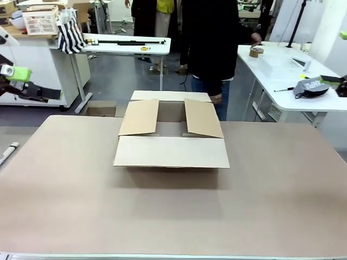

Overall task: Pack the gift set into the box.
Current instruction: Place both hands on the side flaps of the Package Box and spread them outward.

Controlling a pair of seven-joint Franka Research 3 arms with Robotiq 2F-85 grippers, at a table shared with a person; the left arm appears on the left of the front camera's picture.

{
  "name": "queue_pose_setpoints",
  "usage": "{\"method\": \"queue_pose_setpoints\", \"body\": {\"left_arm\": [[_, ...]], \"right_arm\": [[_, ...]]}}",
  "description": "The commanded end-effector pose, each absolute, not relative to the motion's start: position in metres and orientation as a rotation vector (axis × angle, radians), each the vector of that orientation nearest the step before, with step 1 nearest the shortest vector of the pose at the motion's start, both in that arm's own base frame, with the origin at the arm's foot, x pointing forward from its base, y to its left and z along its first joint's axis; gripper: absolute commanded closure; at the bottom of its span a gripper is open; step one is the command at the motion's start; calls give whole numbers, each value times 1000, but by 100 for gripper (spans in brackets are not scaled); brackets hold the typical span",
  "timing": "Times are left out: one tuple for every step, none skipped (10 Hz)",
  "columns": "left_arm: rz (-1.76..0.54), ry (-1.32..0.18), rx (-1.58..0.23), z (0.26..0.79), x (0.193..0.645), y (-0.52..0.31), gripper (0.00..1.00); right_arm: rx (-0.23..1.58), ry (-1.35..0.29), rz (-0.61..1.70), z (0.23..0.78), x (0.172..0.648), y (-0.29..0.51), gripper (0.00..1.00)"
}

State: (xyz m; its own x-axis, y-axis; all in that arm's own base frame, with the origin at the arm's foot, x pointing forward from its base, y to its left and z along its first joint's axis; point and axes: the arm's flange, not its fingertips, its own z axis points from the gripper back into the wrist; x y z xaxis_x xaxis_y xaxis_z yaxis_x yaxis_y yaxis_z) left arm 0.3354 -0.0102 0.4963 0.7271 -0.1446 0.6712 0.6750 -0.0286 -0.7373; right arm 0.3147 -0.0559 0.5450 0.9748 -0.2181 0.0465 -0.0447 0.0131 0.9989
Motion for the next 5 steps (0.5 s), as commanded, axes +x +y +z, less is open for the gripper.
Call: {"method": "queue_pose_setpoints", "body": {"left_arm": [[-527,-365,-1191,546,358,-69,0],[-508,-308,-1097,566,382,-100,0],[-441,-289,-979,578,409,-131,0],[-362,-307,-842,586,432,-163,0],[-290,-324,-703,590,457,-197,0]], "right_arm": [[1557,-215,-117,546,317,-56,0],[1557,-215,-117,546,317,-56,0],[1557,-215,-117,546,317,-56,0],[1557,-215,-117,546,317,-56,0],[1557,-215,-117,546,317,-56,0]]}}
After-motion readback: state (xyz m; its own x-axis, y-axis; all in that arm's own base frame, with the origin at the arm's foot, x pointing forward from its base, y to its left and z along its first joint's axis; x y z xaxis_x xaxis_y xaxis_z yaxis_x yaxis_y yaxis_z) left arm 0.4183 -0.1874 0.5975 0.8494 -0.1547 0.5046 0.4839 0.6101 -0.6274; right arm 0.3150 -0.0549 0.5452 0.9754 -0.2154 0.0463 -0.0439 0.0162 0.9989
